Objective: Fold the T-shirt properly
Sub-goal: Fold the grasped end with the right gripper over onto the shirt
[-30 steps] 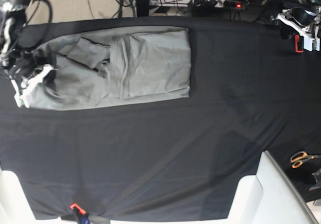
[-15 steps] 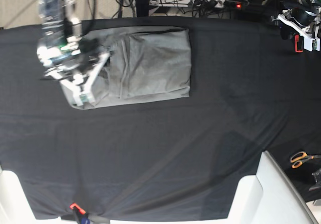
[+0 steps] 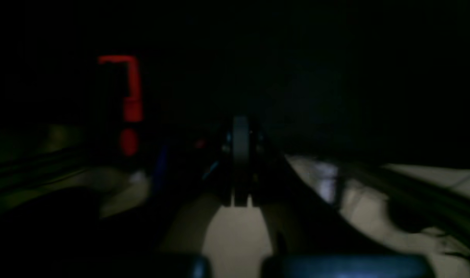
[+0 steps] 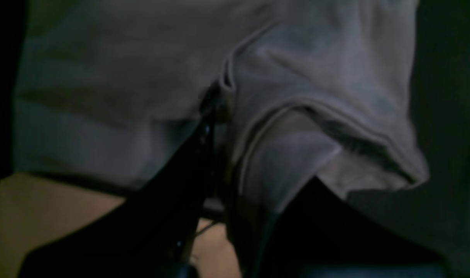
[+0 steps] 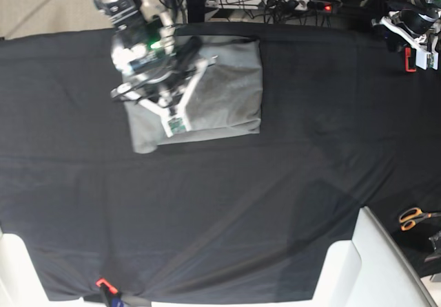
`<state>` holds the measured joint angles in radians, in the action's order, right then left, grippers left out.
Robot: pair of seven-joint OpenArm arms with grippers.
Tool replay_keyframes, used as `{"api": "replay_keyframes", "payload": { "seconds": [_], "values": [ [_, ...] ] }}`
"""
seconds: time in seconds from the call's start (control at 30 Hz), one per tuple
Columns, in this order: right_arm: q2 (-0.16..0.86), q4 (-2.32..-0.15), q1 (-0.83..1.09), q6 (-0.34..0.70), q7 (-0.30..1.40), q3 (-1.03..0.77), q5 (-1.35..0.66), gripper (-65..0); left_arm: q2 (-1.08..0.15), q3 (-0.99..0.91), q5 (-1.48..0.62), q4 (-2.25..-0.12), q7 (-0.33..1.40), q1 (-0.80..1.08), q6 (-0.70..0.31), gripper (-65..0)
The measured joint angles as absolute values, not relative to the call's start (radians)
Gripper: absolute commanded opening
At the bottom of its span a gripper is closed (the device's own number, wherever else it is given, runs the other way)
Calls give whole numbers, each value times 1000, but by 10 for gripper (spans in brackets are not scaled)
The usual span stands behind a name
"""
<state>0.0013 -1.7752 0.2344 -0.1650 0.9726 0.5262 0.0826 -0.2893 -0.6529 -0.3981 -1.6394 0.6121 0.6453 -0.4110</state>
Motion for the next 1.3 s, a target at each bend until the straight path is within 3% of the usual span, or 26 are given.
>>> {"api": "replay_keyframes", "payload": {
  "seconds": [0.1, 0.5, 0.67, 0.8, 1.3],
  "values": [
    [0, -1772, 217, -218, 980, 569, 80, -647, -252, -651, -326, -1640, 610, 618, -416, -650],
    [-3, -1772, 183, -229, 984, 576, 84, -648, -236, -648, -307, -1641, 610, 620, -419, -650],
    [-4, -1772, 180, -235, 984, 668, 75, -648, -236, -648, -307, -1641, 610, 619, -419, -650],
    [0, -1772, 149, -309, 986, 728, 84, -648, -236, -648, -307, -1641, 610, 618, -419, -650],
    [-41, -1680, 120, -308, 979, 819, 78, -648, -236, -648, -310, -1641, 610, 619, -419, -650]
  ]
}}
